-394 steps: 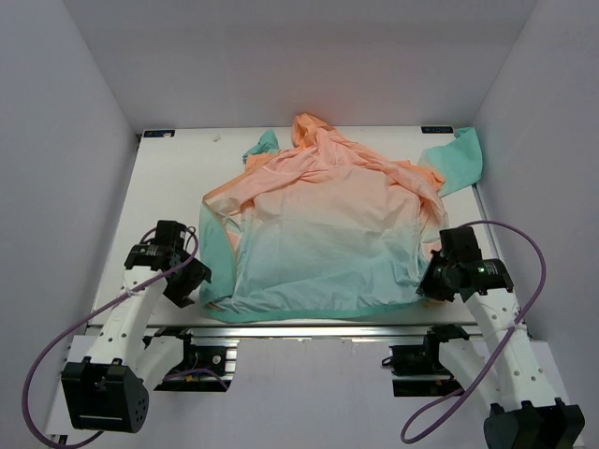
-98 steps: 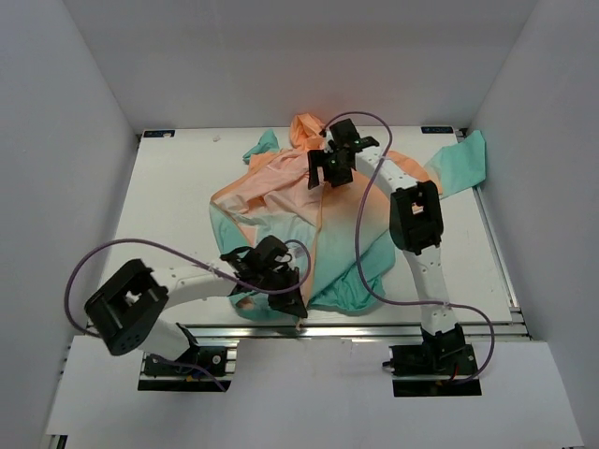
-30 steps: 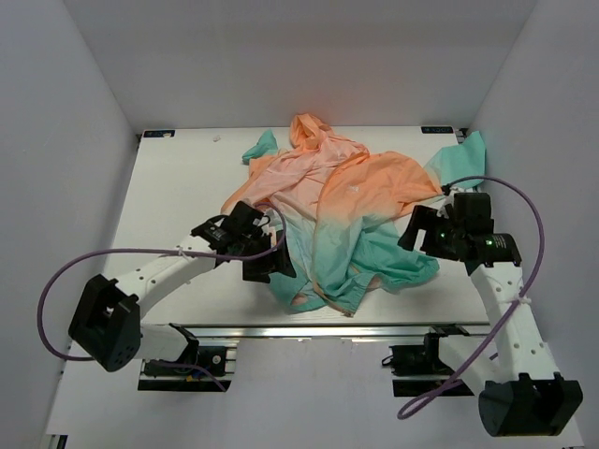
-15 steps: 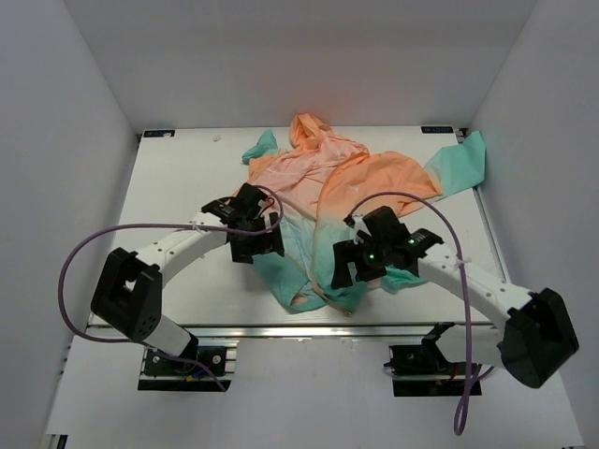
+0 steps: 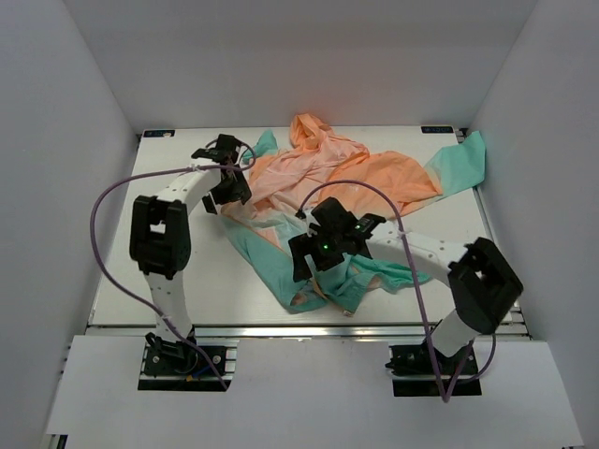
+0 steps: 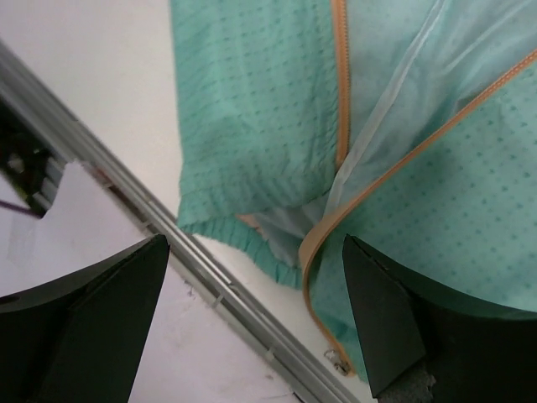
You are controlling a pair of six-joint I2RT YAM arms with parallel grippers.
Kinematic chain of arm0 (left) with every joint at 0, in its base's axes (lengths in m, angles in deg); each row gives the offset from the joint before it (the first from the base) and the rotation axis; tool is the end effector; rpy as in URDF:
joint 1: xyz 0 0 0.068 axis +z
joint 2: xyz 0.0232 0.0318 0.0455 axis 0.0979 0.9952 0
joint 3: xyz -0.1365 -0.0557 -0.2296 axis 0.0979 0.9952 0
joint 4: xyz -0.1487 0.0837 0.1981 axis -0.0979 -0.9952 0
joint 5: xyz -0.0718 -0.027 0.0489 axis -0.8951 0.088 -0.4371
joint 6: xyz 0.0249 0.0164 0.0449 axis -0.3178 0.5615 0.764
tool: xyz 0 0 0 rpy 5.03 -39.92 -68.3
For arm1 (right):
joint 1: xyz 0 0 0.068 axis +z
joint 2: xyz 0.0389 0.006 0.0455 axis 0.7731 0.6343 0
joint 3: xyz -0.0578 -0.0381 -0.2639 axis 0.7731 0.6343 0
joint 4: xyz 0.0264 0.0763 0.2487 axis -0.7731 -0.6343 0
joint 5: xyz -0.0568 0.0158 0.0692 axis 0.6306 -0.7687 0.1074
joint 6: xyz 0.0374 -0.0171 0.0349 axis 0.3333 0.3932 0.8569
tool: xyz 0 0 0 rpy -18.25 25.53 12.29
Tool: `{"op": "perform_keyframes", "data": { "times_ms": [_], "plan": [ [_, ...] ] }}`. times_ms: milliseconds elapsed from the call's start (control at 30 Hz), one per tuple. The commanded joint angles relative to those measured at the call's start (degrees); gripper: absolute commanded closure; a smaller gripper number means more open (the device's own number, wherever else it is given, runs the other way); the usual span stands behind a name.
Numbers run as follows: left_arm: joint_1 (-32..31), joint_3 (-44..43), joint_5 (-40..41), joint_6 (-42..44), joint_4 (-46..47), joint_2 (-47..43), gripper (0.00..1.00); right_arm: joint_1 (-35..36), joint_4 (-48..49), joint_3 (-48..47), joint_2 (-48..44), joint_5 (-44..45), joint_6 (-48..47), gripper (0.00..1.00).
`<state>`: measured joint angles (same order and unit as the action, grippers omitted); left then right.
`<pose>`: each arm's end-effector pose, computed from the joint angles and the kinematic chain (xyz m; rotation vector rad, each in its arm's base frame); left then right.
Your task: Zip up the jacket
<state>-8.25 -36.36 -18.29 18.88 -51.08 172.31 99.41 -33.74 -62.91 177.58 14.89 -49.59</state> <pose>0.3939 -0.0887 0.2219 -0.5438 2.6897 0.1108 0.2077 0.2515 0.2264 -0.7903 2.5102 0.8005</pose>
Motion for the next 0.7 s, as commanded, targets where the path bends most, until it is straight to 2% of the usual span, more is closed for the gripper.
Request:
{"op": "perform_keyframes", "data": {
  "times_ms": [0,100,200,233,300,533,667],
  "plan": [
    [0.9,-5.4,6.1,1.0,-6.2,2.5,0.09,0.4,1.8,-4.1,3.0,2.1,0.6,0.11],
    [3.2,-5.6,2.8,2.5,-3.2,3.3,0.13,0.5,0.8,-8.0,7.3,2.7,-1.5,0.11],
    [3.5,-6.0,2.8,4.1,-2.6,4.8,0.17,0.5,-0.8,-11.6,12.0,1.7,-3.0,0.11],
    [3.5,-5.9,2.3,4.8,-2.1,5.3,0.20,0.5,-0.7,-12.7,12.6,1.3,-3.0,0.11],
    [3.5,-3.9,-1.7,6.6,0.9,5.3,0.24,0.5,-0.9,-13.3,13.2,0.8,-2.9,0.11],
    [3.6,-2.6,0.6,5.6,-0.5,7.2,0.38,0.4,-0.6,-9.3,7.3,3.7,-2.6,0.11],
    [3.6,-0.6,-0.5,5.3,-0.4,5.0,0.38,0.4,-1.0,-6.4,2.9,6.2,-2.7,0.11]
  ]
}}
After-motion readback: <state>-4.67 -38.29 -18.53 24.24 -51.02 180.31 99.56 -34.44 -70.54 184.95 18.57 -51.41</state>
